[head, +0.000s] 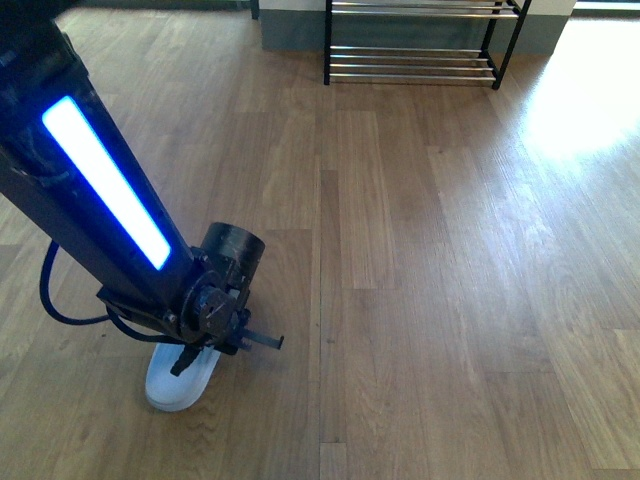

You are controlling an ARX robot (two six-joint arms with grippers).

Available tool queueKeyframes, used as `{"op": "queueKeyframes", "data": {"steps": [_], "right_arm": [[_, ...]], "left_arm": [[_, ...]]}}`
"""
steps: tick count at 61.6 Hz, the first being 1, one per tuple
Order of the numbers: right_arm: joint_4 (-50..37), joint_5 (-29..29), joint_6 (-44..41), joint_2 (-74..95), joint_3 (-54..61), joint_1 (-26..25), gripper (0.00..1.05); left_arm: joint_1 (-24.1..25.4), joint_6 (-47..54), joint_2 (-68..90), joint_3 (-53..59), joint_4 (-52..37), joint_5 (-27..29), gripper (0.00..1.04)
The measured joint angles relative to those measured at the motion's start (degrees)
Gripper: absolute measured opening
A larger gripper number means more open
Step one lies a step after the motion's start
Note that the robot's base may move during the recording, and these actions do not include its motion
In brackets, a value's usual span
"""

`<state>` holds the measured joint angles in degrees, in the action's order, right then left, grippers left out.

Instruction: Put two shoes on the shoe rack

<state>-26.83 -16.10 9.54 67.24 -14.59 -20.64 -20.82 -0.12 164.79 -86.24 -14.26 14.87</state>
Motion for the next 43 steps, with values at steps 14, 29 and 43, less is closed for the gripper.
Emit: {"op": "queueKeyframes", "data": {"steps": [14, 29, 43], "right_arm": [[0.0, 0.0, 0.02, 0.0, 0.0, 0.0, 0.03], [0.0, 0.0, 0.02, 0.0, 0.0, 0.0, 0.03], [0.0, 0.0, 0.0, 0.0, 0.0, 0.0, 0.03]], "left_arm": [[0.24, -2.08, -9.64, 10.05, -5.01, 0.02, 0.02], [-1.16, -2.99, -10.16, 12.76, -5.55, -1.84, 0.02], [-2.23, -3.52, -8.83, 9.18, -4.04, -2.08, 0.02]]}}
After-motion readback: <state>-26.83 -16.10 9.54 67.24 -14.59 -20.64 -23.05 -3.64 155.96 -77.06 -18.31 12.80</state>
